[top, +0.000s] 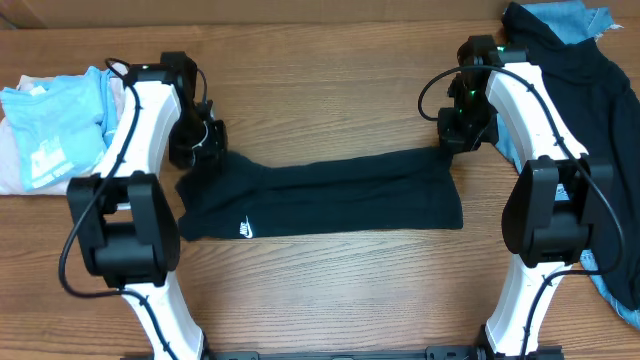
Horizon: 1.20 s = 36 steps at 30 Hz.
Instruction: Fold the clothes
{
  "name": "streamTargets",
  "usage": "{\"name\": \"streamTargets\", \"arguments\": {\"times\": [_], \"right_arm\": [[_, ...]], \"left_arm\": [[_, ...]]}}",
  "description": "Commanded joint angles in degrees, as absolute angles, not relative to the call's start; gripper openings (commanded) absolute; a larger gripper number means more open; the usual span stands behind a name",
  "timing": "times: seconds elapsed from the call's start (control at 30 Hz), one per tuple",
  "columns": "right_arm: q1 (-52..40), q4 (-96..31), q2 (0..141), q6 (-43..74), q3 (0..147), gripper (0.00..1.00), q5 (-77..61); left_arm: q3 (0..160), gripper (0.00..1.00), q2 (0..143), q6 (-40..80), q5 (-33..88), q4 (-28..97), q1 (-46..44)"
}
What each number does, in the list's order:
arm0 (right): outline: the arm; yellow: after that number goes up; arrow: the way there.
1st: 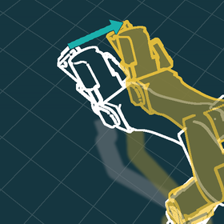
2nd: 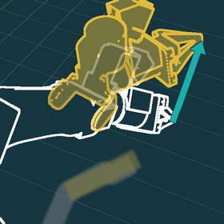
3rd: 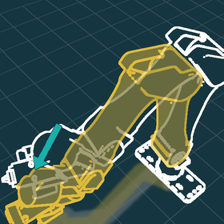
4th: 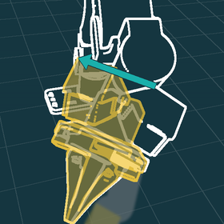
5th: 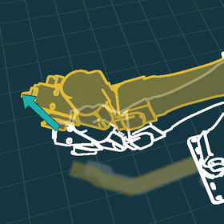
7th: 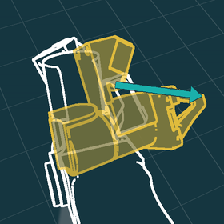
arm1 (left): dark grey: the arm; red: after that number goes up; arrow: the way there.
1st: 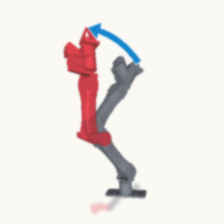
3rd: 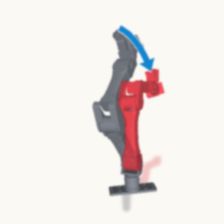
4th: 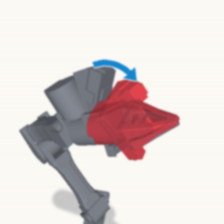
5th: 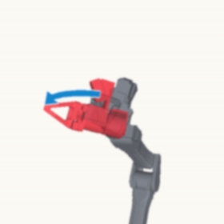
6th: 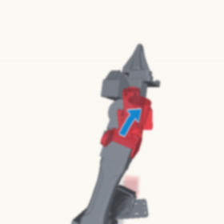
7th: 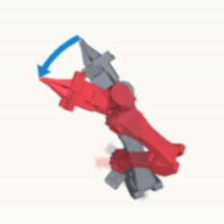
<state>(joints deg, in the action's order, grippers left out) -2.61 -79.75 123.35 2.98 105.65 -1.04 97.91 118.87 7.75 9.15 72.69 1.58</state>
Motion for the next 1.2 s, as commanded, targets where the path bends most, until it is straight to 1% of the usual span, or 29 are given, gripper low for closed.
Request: {"name": "streamTargets", "arguments": {"times": [0.0, 0.17, 0.5, 0.6, 0.93, 1.1, 1.17], "right_arm": [[-2.2, -78.3, 121.6, 3.0, 107.0, 0.04, -0.5], [-2.2, -75.5, 121.6, 3.0, 107.0, 0.04, -0.5], [-2.2, -70.0, 121.6, 3.0, 107.0, 0.04, -0.4], [-2.1, -69.3, 121.6, 3.0, 107.2, 0.04, 2.1], [-0.3, -71.9, 121.6, 3.2, 111.6, 0.04, 1.3], [-0.3, -72.9, 121.6, 3.2, 111.8, 0.04, 1.2], [-0.3, -74.2, 121.4, 3.2, 111.9, 0.04, 1.2]], "left_arm": [[99.7, 0.04, 114.7, 7.7, 8.8, 69.9, 1.9], [99.7, 0.04, 111.5, 8.2, 9.2, 65.4, 2.6], [99.7, 0.05, 110.6, 7.9, 9.2, 64.5, 2.5], [99.7, 0.05, 110.6, 7.9, 9.0, 63.7, 2.6], [99.7, 0.06, 110.6, 7.9, 9.0, 60.3, 2.5], [99.7, 0.05, 110.6, 7.9, 9.0, 61.0, 2.5], [99.7, 0.04, 110.6, 7.9, 9.1, 63.1, 2.5]]}}
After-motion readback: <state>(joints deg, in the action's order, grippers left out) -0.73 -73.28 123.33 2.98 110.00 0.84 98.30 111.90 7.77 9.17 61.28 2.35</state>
